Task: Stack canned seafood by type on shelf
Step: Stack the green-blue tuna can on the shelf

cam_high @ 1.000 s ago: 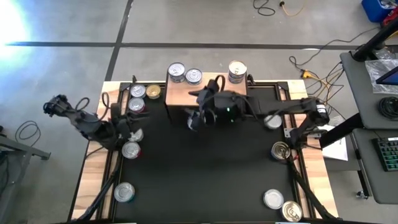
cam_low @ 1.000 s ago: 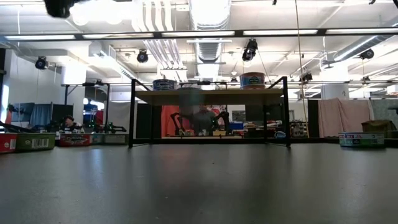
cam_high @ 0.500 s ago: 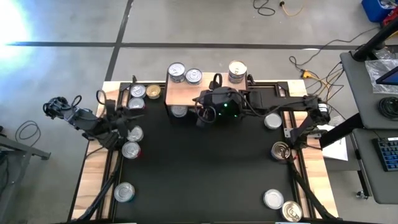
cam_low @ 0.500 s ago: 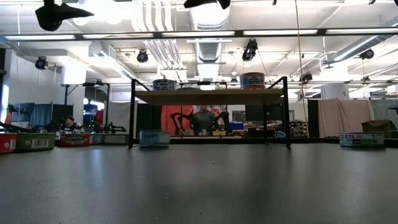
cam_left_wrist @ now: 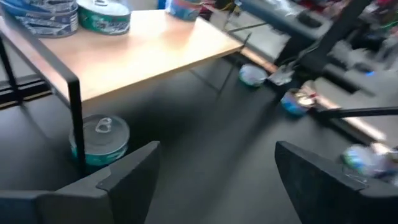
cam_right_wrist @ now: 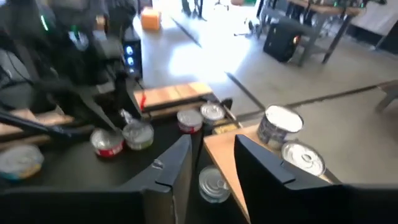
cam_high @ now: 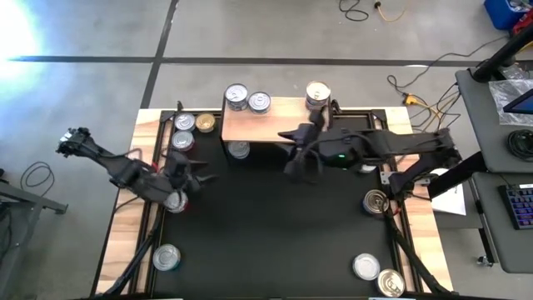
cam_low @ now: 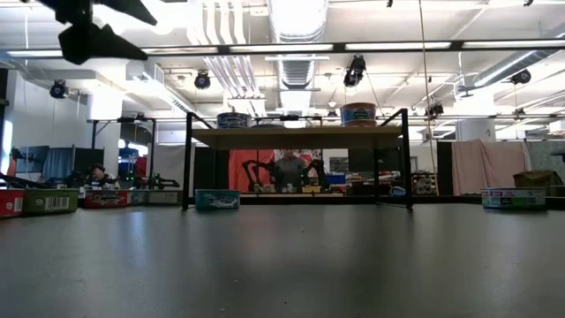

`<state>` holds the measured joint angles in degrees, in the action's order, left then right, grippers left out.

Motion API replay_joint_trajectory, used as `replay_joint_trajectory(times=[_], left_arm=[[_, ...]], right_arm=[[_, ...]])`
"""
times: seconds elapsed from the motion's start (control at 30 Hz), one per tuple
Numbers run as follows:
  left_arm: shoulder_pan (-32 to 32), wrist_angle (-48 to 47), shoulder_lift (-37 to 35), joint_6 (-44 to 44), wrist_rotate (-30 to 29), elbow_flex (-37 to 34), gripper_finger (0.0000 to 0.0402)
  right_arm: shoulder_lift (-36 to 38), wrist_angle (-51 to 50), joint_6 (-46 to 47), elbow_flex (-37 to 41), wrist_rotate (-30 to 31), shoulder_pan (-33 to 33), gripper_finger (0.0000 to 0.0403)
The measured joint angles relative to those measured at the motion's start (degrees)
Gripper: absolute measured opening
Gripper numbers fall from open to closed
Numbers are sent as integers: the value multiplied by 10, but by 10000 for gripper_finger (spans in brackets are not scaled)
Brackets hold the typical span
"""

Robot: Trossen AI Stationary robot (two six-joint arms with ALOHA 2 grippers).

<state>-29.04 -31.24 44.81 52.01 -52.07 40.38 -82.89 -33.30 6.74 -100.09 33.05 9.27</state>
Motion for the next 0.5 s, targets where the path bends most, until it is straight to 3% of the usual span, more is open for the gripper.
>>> replay_joint_trajectory(times=[0.5], left_arm=[[27,28,229,173,-20,0,176]], right_arm=[[45,-1,-3,0,6,40,48]])
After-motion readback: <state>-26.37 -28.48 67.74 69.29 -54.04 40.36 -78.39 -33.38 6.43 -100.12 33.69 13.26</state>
